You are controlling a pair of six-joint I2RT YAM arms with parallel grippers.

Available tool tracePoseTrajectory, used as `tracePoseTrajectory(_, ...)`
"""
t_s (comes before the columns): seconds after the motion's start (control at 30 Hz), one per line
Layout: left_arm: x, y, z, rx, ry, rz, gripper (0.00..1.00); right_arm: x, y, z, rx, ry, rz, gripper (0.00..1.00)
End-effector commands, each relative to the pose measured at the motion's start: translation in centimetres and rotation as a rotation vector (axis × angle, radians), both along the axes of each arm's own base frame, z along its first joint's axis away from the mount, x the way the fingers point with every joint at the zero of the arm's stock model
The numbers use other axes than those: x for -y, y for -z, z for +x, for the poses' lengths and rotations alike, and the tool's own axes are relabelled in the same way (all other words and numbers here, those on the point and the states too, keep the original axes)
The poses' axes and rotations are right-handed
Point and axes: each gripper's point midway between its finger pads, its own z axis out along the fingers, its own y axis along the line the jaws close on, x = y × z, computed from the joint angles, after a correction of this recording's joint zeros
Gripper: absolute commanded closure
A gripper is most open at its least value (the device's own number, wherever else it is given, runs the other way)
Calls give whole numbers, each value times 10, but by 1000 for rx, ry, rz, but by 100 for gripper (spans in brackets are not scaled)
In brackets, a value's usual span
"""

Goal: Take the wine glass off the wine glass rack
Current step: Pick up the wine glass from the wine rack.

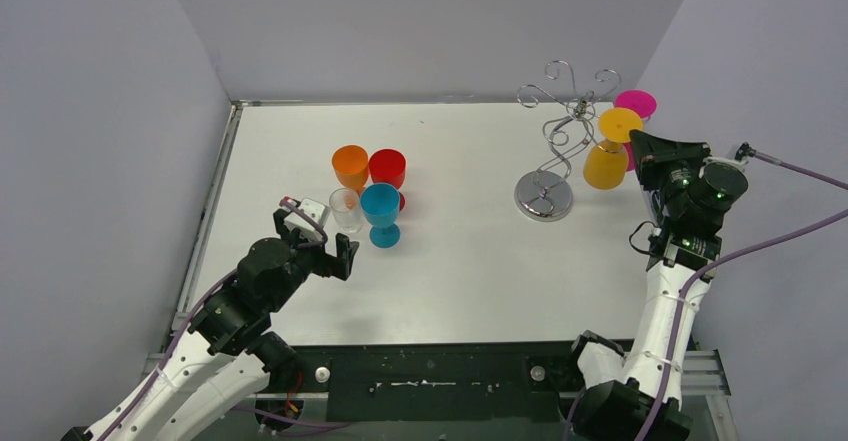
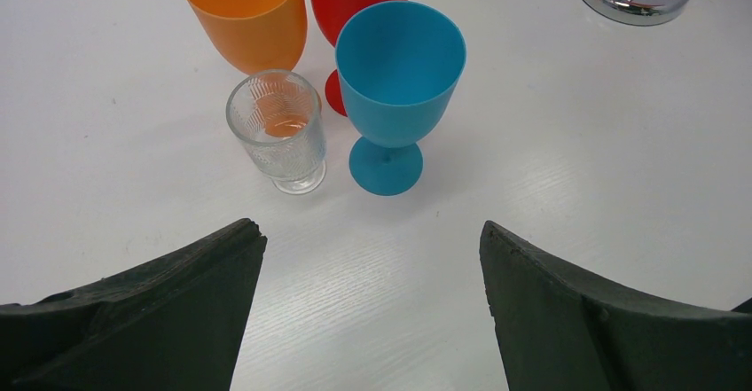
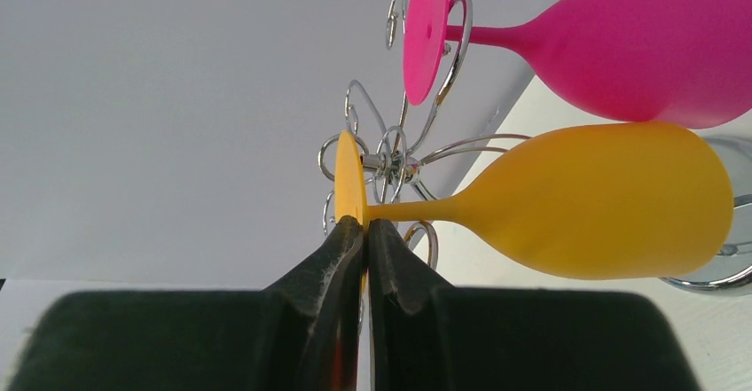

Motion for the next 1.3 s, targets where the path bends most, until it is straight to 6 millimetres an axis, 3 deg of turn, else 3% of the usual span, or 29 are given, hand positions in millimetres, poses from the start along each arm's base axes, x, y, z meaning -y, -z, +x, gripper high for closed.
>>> tracePoseTrajectory(0.0,0,-13,4,40,-10,-27,11,3,-21,-8,63,27,-64,100)
tracePoseTrajectory(0.6,1,-12,4,38,-5,-25,10,8,-30,-41,2,148,-172,100)
tracePoseTrajectory(0.97,2,-13,2,44,8,-29,10,-18,-38,-78,4,115,-261,100)
tracePoseTrajectory(1.27,5,-12,2,36,21,-30,10,-63,-46,-92,86,-99,-389,100)
